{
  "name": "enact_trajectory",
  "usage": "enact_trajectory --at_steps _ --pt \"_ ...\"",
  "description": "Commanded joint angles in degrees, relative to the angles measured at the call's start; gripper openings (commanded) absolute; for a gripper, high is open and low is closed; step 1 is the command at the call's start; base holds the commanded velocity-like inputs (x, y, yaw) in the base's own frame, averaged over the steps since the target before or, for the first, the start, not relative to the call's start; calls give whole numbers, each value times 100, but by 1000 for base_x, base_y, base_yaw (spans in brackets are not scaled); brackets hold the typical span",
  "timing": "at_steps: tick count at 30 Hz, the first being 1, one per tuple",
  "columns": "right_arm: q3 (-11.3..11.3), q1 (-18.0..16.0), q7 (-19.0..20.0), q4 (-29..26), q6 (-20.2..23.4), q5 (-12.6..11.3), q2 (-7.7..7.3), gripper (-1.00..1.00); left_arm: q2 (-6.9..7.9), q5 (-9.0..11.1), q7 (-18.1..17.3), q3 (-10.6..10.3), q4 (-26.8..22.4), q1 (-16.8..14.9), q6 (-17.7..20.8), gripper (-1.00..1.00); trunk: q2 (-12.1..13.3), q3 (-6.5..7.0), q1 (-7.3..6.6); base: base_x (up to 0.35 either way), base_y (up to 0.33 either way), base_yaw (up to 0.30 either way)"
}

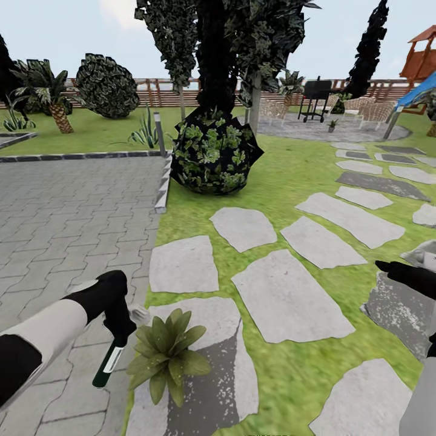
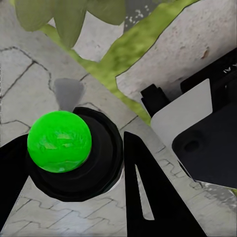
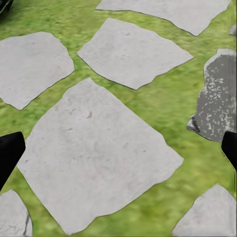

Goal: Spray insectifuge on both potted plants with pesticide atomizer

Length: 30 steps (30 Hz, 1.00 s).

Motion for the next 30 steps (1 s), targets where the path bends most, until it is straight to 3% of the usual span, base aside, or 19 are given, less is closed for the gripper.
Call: enact_trajectory --at_steps 1,8,30 --pt "-6 -7 56 -4 16 64 2 100 7 -53 -56 -5 -17 16 52 -100 -2 -5 -1 0 0 -262" --pt "-5 -7 56 -4 16 68 2 100 21 -46 -58 -298 -17 178 52 -100 -2 -5 -1 0 0 -193" --pt "-5 -7 56 -4 16 68 2 100 12 -46 -60 -313 -8 911 52 -100 -2 -5 -1 0 0 -3"
